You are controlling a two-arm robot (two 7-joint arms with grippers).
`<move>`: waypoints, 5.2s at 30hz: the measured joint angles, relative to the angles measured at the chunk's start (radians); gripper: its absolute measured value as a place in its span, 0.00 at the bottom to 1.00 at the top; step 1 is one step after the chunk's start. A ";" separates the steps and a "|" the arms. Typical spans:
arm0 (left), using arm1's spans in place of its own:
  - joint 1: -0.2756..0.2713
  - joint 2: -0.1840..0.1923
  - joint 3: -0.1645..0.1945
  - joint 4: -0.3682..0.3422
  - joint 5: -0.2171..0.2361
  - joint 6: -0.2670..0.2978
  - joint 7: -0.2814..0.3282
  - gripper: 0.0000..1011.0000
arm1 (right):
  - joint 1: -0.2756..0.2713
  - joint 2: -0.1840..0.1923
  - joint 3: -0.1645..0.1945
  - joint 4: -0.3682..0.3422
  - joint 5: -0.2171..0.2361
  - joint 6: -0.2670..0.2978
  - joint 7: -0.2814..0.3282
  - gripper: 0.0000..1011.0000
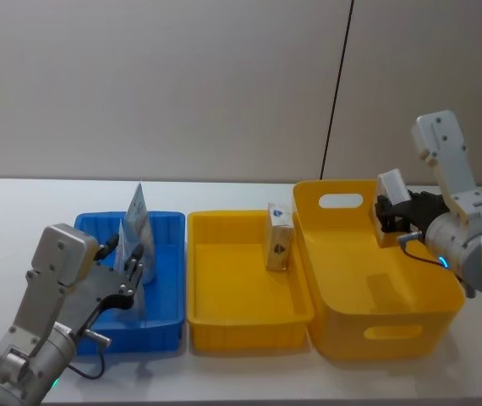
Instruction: Bimanual collaborative sorting of washing and personal care products
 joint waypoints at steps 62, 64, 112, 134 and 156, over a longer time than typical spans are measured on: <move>0.034 -0.086 -0.016 0.069 0.048 -0.022 0.089 0.65 | 0.006 -0.002 -0.001 0.010 -0.004 0.006 0.003 0.99; 0.035 -0.087 -0.017 0.069 0.049 -0.022 0.090 0.73 | 0.006 -0.002 -0.001 0.010 -0.004 0.006 0.003 0.99; -0.116 -0.129 0.024 0.230 0.145 0.158 0.074 0.99 | 0.006 -0.002 -0.001 0.010 -0.004 0.006 0.003 0.99; -0.139 -0.149 0.014 0.289 0.176 0.133 0.081 0.99 | 0.006 -0.002 -0.001 0.010 -0.003 0.006 0.003 0.99; -0.141 -0.163 0.003 0.307 0.148 0.073 0.031 0.86 | 0.006 -0.002 -0.001 0.010 -0.003 0.006 0.003 0.99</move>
